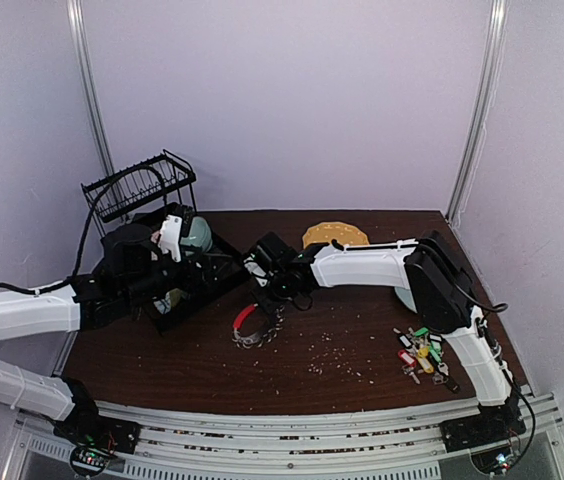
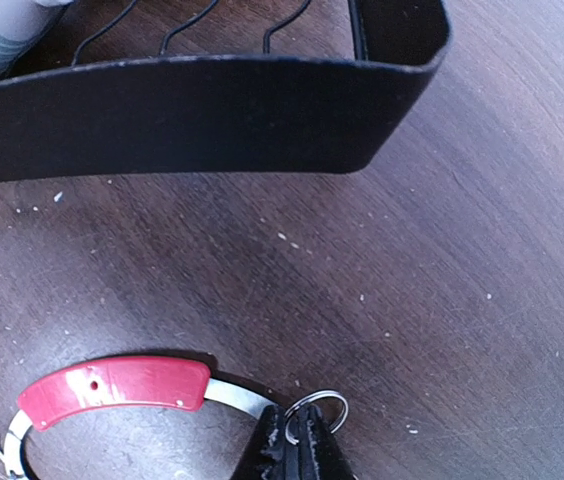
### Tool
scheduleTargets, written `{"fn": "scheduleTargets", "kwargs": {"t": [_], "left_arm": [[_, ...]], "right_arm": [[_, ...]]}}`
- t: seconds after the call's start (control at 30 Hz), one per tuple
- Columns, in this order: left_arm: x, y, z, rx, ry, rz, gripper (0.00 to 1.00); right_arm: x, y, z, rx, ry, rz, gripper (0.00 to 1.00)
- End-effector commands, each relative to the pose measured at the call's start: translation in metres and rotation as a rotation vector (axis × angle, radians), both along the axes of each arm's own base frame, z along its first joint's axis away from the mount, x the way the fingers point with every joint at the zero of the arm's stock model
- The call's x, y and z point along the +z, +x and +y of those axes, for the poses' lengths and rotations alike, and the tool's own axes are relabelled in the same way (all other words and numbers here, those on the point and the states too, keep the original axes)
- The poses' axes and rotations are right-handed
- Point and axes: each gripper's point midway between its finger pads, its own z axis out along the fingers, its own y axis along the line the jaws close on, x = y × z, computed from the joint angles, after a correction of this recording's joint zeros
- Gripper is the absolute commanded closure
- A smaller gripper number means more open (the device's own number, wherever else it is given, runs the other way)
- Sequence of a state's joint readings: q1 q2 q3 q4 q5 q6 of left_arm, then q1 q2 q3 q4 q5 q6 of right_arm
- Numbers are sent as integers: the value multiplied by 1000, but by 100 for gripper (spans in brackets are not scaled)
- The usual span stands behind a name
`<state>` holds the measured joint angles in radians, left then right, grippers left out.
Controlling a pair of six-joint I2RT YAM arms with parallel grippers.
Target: Put the keys on the keyring
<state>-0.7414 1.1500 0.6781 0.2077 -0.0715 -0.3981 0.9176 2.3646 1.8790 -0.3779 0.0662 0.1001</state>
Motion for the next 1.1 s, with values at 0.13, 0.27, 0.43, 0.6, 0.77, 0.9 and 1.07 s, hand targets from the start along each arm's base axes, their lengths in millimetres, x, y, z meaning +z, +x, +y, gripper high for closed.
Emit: {"fn": "scheduleTargets", "kwargs": {"t": [0.13,0.27,0.43,0.6,0.77,0.9,1.07], "left_arm": [[17,-1,4,10,-17,-47,8],[18,-1,5,13,-16,-51,8],[18,-1,5,12,-14,-52,8],[19,-2,6,15,-14,-52,8],[19,-3,6,6,-9,-61,7],[30,-10,3,-40,-27,-109,7],[43,-15,8,-34,-60,-149,7]], "right_arm": [[-6,4,-8,-35,-52,-11,87],[-7,3,-9,-36,-52,-1,90],[-5,1,-7,-33,-40,9,100],[23,-2,1,-11,28,0,100],[76,-21,13,81,208,-16,100],[125,-37,15,161,356,-72,100],[145,-35,0,133,371,-126,100]]}}
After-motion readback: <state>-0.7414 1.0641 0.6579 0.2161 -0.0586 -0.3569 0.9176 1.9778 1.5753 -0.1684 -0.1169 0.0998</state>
